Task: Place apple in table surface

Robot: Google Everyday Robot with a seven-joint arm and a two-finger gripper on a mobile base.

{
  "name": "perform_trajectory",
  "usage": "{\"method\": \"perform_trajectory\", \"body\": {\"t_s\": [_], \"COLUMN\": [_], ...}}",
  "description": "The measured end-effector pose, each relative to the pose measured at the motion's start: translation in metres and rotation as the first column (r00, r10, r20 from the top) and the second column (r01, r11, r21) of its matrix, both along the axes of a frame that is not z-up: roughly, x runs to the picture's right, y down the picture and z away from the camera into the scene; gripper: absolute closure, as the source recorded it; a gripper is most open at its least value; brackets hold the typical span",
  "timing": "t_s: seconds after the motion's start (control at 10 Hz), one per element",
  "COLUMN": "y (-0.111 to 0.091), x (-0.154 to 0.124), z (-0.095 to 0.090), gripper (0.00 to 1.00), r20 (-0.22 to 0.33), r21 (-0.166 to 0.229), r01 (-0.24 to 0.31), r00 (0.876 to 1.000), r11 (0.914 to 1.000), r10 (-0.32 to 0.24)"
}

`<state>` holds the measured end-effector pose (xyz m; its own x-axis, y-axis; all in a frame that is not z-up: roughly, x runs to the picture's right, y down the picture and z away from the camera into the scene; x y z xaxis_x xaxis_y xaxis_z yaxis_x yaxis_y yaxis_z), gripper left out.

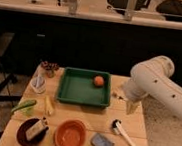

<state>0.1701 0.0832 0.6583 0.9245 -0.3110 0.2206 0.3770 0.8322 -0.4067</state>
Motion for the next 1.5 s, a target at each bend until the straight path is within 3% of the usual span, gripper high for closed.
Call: {"method": "perform_trajectory", "body": {"t_s": [0.2, 0.3, 0.4, 0.5, 1.0, 1.1, 1.2, 1.5], "y": [-0.005, -0.008, -0.007, -0.006, -0.006, -0.007, -0.011, -0.029], "x": [-0.035, -0.058, -0.069, -0.07, -0.068, -0.064, -0.062, -0.064], "z": [0.0, 0.001, 0.002, 0.002, 0.001, 0.007, 0.012, 0.045], "gripper": [0.2, 0.2, 0.2, 0.2, 0.2, 0.2, 0.2, 0.2], "r20": [0.045, 0.071, 0.088, 0.088, 0.085, 0.083, 0.089, 0.147], "r21": [0.023, 0.041, 0.052, 0.05, 0.059, 0.088, 0.104, 0.103], "r01": [0.125, 0.216, 0.272, 0.283, 0.268, 0.218, 0.19, 0.16], "r00": [0.991, 0.973, 0.957, 0.954, 0.958, 0.971, 0.976, 0.974], "r11": [0.9919, 0.9756, 0.9607, 0.9578, 0.9615, 0.972, 0.9762, 0.9818], "r10": [-0.126, -0.218, -0.276, -0.286, -0.273, -0.225, -0.2, -0.174]}}
